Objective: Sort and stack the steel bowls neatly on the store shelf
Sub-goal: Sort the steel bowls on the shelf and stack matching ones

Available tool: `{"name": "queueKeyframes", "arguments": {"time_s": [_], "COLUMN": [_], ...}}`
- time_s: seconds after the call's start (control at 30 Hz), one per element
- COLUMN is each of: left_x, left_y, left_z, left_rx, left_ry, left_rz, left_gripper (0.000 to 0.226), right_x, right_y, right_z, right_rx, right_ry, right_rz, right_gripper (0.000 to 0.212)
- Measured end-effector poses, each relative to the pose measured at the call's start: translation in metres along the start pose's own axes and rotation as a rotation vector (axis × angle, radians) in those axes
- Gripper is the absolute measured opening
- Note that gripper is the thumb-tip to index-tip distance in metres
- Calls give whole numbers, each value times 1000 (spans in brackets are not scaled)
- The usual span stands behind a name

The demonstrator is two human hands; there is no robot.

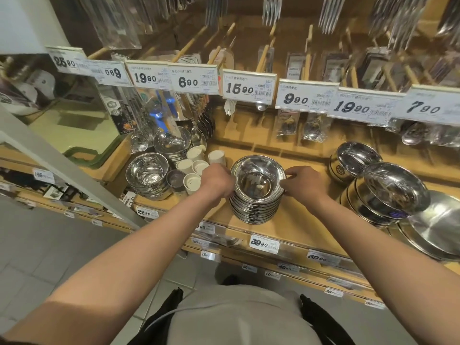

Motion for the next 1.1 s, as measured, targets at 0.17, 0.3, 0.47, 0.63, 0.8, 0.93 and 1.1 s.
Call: {"name": "queueKeyframes", "arguments": {"time_s": [0.17,0.3,0.47,0.63,0.8,0.93,1.1], "left_x": [2,-2,-9,-2,-1,-1,1], "left_y": [-1,4,12,7,7,9,9], "left_z": [-1,-2,-8,-9,-13,-15,-19], "left_rx": [-17,-17,-13,14,34,52,69], "left_ry": [-15,16,5,-43,-53,-39,-33], "left_rz": [-66,-73,-71,-123,-130,-98,-98], "left_gripper": [15,16,17,18,23,21,23], "right_x": [4,4,7,7,7,5,2], "right_y": [-1,0,-1,-1,-1,-4,-9], "right_z": [1,3,7,8,7,6,3], "right_rx": [39,52,66,72,61,39,31], "right_ry": [-15,15,30,39,40,24,17], "right_rz": [-26,-44,-69,-28,52,104,83], "right_gripper": [21,22,14,8,13,14,24]}}
Point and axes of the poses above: each hand's wrist, its own z-axis away from the middle knuckle, its own x-axis out of the palm, y = z × x, the point moved 7 cm from there along -z, towards the middle knuckle, and after that the axes turned 4 degrees about y, right-handed, at the moved point
